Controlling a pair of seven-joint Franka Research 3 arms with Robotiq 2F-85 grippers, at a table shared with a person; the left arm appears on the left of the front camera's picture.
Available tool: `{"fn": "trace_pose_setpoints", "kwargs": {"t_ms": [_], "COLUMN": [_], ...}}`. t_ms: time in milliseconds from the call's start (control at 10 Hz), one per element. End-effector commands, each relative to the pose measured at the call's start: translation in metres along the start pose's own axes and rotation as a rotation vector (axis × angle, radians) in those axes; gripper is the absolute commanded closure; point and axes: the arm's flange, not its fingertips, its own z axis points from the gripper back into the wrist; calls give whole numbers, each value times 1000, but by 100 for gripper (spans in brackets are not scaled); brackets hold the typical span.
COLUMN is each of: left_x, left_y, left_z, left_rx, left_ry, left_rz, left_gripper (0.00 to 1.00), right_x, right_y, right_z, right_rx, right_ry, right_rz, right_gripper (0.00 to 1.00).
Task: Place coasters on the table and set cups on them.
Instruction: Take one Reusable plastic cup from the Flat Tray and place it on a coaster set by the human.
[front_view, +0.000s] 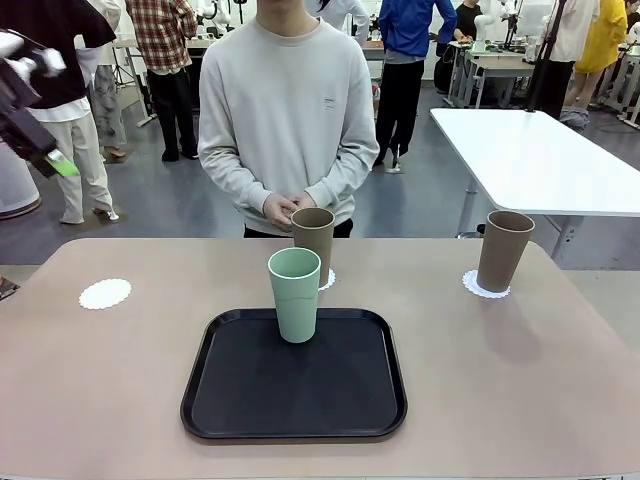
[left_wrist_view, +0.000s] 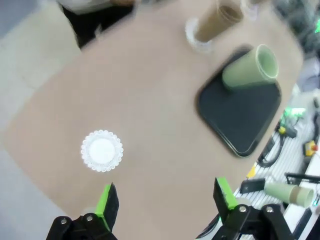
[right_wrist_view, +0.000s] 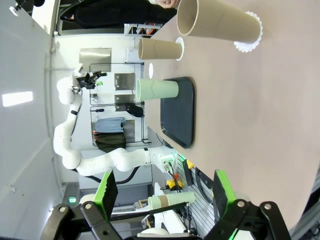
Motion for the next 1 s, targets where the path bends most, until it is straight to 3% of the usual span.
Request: {"fn": "trace_pose_setpoints", "kwargs": {"t_ms": [0,200,500,700,900], "left_x": [13,28,44,48,48], "left_y": [-23,-64,-111,-130,-143], "left_z": [-34,-67,-121,-155,-177], "left_rx": [58,51,152,107,106], "left_ry": [123,178,186,174,94], "left_rz": [-156,-304,-473,-569,-651], "left_gripper": [0,0,0,0,0], "right_x": [-1,-1,-1,-1,-1], "right_y": [0,0,0,0,0], "right_z": [0,0,0,0,0], "right_rx": [1,1,1,1,1], "right_ry": [-2,-2,-2,-2,-2], "right_rz": [-2,-2,-2,-2,-2], "right_gripper": [0,0,0,0,0]}}
